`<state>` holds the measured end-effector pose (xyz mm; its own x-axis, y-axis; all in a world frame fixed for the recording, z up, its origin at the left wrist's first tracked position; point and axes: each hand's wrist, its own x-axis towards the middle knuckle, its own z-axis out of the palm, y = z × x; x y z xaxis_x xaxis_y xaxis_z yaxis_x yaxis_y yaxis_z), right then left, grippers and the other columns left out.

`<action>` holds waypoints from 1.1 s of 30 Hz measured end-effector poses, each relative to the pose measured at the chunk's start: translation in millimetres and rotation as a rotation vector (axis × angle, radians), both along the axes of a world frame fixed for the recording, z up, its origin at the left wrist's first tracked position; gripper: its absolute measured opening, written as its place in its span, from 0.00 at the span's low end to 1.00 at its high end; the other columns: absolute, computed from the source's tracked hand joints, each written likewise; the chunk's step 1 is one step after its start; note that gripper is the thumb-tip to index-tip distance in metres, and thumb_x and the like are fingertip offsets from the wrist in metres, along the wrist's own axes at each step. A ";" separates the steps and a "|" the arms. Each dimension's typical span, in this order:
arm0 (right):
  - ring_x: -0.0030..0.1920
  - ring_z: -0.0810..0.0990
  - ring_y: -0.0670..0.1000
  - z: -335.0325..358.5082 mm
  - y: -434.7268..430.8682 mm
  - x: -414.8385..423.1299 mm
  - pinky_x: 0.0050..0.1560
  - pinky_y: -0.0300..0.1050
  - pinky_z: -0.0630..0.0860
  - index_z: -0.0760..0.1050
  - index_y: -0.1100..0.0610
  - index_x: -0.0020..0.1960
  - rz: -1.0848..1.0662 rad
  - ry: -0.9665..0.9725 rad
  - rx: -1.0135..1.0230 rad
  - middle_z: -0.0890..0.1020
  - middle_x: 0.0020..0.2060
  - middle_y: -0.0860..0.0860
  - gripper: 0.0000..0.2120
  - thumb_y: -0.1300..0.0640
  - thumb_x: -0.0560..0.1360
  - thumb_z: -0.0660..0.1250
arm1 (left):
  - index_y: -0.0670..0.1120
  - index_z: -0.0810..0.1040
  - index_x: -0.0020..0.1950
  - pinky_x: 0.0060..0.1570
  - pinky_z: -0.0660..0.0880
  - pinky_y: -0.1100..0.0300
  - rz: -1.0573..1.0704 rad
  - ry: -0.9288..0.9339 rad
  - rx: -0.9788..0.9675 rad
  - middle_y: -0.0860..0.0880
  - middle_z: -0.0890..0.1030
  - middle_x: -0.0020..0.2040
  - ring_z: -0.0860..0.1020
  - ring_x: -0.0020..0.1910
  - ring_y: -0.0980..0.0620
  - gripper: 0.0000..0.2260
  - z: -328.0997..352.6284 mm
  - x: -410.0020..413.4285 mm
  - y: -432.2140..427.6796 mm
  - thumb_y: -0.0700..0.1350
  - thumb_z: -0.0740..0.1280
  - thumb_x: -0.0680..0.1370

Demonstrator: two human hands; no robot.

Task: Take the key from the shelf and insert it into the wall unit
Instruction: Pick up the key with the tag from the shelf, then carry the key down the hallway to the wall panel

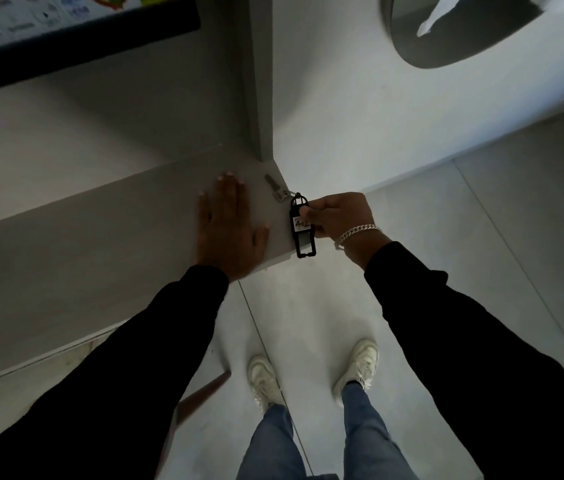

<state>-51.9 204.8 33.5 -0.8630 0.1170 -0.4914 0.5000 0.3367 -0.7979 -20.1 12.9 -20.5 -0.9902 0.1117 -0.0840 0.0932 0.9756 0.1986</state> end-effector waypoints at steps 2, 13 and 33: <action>0.39 0.83 0.55 5.1 13.4 5.4 0.42 0.46 0.83 0.83 0.64 0.45 -0.050 -0.063 -0.168 0.85 0.41 0.62 0.07 0.62 0.68 0.75 | 0.37 0.53 0.79 0.78 0.52 0.33 -0.090 -0.016 0.009 0.35 0.54 0.81 0.52 0.80 0.34 0.38 3.1 10.7 24.6 0.60 0.49 0.77; 0.35 0.85 0.47 46.2 191.9 37.1 0.35 0.36 0.81 0.84 0.60 0.40 -0.238 -0.130 -0.583 0.87 0.34 0.52 0.01 0.63 0.70 0.73 | 0.39 0.49 0.80 0.81 0.49 0.40 -0.063 -0.048 0.320 0.42 0.49 0.83 0.47 0.82 0.43 0.37 29.4 38.2 173.2 0.62 0.47 0.78; 0.30 0.82 0.49 89.6 536.4 21.1 0.30 0.36 0.79 0.81 0.66 0.44 -0.775 0.069 -0.700 0.85 0.32 0.55 0.03 0.67 0.72 0.70 | 0.41 0.51 0.81 0.81 0.46 0.48 -0.660 0.104 0.686 0.43 0.52 0.83 0.46 0.82 0.49 0.31 99.5 -114.2 567.0 0.54 0.52 0.81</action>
